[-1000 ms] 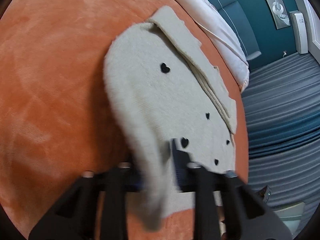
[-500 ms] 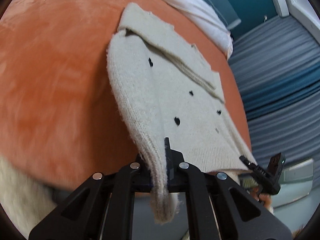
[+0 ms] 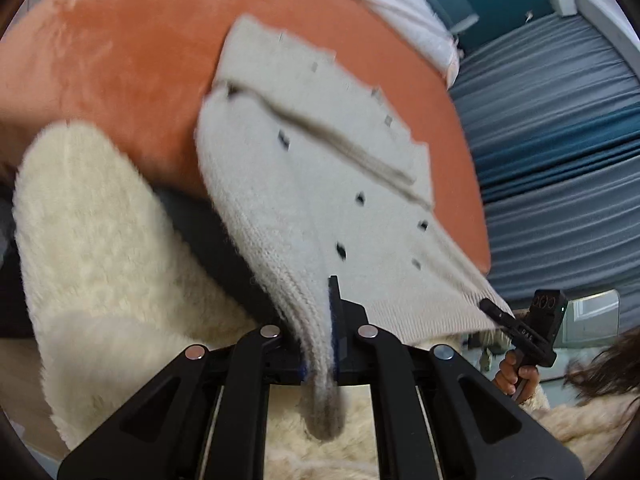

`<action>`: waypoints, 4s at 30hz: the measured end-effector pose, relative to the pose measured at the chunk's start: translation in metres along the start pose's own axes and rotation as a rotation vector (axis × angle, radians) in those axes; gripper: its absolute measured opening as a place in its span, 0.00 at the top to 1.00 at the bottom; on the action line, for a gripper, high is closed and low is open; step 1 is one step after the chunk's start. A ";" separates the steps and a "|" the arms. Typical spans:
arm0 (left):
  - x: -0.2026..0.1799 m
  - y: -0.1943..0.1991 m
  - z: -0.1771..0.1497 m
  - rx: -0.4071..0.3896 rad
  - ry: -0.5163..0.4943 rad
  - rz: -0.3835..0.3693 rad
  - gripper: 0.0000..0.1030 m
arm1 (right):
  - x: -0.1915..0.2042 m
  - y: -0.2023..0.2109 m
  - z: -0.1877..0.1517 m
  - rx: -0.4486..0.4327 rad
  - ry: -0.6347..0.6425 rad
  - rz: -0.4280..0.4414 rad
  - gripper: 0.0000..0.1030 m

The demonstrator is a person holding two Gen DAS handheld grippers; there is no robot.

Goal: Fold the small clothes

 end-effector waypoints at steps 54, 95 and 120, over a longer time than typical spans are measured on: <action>-0.018 -0.052 0.302 -0.437 -0.218 0.064 0.88 | -0.014 -0.024 0.267 -0.678 0.078 -0.166 0.93; 0.052 -0.183 0.151 -0.063 -0.174 0.352 0.69 | -0.059 -0.201 0.119 -0.067 -0.066 -0.360 0.97; 0.084 -0.162 0.200 -0.154 -0.129 0.427 0.55 | -0.140 -0.170 0.193 -0.157 -0.228 -0.443 1.00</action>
Point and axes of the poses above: each gripper's, at about its wrist camera, not at the fingertips, and y roughly against the way its jaws point, x to its left, z to its top, the point moved 9 cm from there along -y, roughly the way its jaws point, and after that the axes turned 4 degrees about -y, right-handed, at the moved point
